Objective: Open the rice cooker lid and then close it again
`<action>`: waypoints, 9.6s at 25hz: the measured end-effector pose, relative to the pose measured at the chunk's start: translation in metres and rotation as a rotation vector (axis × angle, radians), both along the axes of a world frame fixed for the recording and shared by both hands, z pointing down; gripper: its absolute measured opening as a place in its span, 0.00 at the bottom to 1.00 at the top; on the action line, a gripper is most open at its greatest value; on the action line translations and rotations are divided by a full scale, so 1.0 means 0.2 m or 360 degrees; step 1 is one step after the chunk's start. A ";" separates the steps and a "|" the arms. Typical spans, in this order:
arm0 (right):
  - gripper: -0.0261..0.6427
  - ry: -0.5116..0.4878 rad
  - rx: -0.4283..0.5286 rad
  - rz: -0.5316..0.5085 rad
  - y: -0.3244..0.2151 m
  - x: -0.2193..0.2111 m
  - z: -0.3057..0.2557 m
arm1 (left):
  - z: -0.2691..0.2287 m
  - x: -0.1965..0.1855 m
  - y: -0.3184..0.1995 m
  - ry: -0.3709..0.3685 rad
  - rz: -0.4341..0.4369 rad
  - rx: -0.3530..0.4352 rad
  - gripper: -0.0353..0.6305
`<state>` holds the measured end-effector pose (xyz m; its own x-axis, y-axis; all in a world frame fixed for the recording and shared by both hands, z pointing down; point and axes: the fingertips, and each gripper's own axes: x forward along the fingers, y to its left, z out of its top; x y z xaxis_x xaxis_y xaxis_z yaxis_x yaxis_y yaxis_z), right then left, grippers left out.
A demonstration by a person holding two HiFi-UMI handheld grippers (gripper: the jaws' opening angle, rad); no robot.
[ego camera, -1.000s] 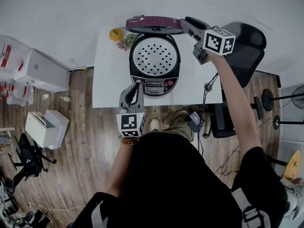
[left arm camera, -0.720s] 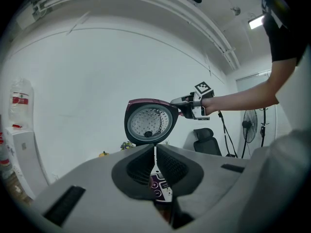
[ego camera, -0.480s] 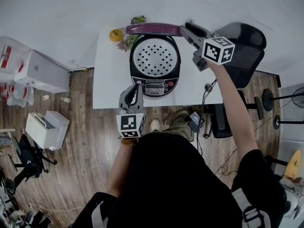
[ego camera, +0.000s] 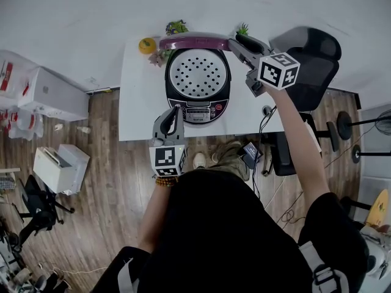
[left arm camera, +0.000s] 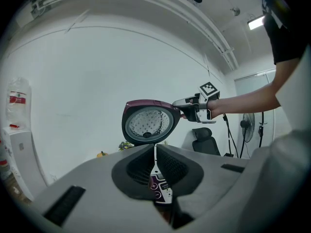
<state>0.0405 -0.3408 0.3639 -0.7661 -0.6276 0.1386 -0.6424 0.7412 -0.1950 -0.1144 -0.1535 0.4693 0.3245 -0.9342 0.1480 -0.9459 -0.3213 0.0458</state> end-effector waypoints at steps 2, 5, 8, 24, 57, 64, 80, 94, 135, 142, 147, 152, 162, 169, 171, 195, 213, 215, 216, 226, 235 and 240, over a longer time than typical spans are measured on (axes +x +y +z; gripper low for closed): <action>0.27 0.0005 -0.0003 -0.0002 0.01 0.00 0.01 | 0.00 0.00 0.00 0.0001 0.0003 -0.0001 0.10; 0.27 0.0018 -0.0009 -0.0010 0.03 0.00 0.03 | 0.00 0.01 0.00 0.0000 0.0009 -0.0004 0.10; 0.28 0.0020 -0.0007 -0.0013 0.05 0.00 0.05 | 0.01 0.02 0.00 -0.0001 0.0015 -0.0001 0.10; 0.28 0.0061 -0.0001 -0.0031 0.17 0.00 0.14 | 0.01 0.04 0.03 -0.0009 0.0031 -0.0011 0.10; 0.28 0.0352 -0.0161 -0.0192 0.46 -0.02 0.56 | 0.02 0.11 0.04 -0.0022 0.0052 -0.0021 0.10; 0.28 0.0423 -0.0235 -0.0220 0.50 -0.02 0.68 | 0.02 0.10 0.04 -0.0017 0.0045 -0.0023 0.10; 0.11 0.0574 -0.0464 -0.0090 0.48 0.02 0.95 | 0.03 0.06 0.02 -0.0022 0.0017 -0.0037 0.10; 0.11 0.0711 -0.0511 -0.0122 0.48 0.01 0.96 | 0.06 0.08 -0.01 -0.0021 0.0034 -0.0056 0.10; 0.11 0.1114 -0.0647 -0.0168 0.48 -0.02 1.00 | 0.40 -0.08 -0.41 -0.0448 0.0031 -0.0506 0.10; 0.11 0.1150 -0.0599 -0.0173 0.48 -0.02 1.00 | 0.42 -0.07 -0.46 -0.0550 0.0181 -0.0632 0.09; 0.11 0.1106 -0.0609 -0.0168 0.48 -0.02 1.00 | 0.42 -0.09 -0.45 -0.0263 0.0176 -0.0636 0.09; 0.11 0.0955 -0.0658 -0.0195 0.48 -0.01 0.99 | 0.39 -0.12 -0.45 -0.0348 0.0144 -0.0607 0.09; 0.11 0.0578 -0.0044 0.0074 0.32 -0.05 0.39 | -0.11 -0.13 -0.50 -0.0182 -0.0022 -0.0234 0.09; 0.11 0.0333 0.0454 0.0297 0.39 -0.11 -0.06 | -0.40 -0.13 -0.45 -0.0071 -0.0184 0.0042 0.09; 0.11 0.0300 0.0545 0.0348 0.44 -0.13 -0.13 | -0.45 -0.11 -0.41 -0.0045 -0.0201 0.0107 0.09; 0.11 0.0219 0.0792 0.0540 0.84 -0.23 0.05 | -0.35 0.09 -0.10 -0.0072 -0.0126 0.0348 0.09; 0.09 0.0335 0.0655 0.0425 0.93 -0.26 0.28 | -0.20 0.12 -0.02 -0.0123 -0.0081 0.0273 0.09; 0.09 0.0354 0.0624 0.0424 0.93 -0.25 0.30 | -0.19 0.13 -0.02 -0.0127 -0.0070 0.0268 0.09; 0.09 0.0358 0.0591 0.0428 0.93 -0.25 0.32 | -0.19 0.14 -0.02 -0.0129 -0.0067 0.0265 0.09; 0.08 0.0403 0.0560 0.0389 0.93 -0.27 0.38 | -0.16 0.14 -0.03 -0.0142 -0.0063 0.0244 0.09; 0.08 0.0393 0.0477 0.0406 0.92 -0.26 0.42 | -0.14 0.14 -0.04 -0.0150 -0.0063 0.0226 0.09; 0.08 0.0397 0.0455 0.0399 0.91 -0.26 0.43 | -0.15 0.14 -0.04 -0.0156 -0.0063 0.0220 0.09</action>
<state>-0.0115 -0.1582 0.4493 -0.5509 -0.8293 0.0939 -0.8101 0.5584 0.1787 -0.0857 -0.1622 0.4402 0.2773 -0.9597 0.0460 -0.9557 -0.2805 -0.0893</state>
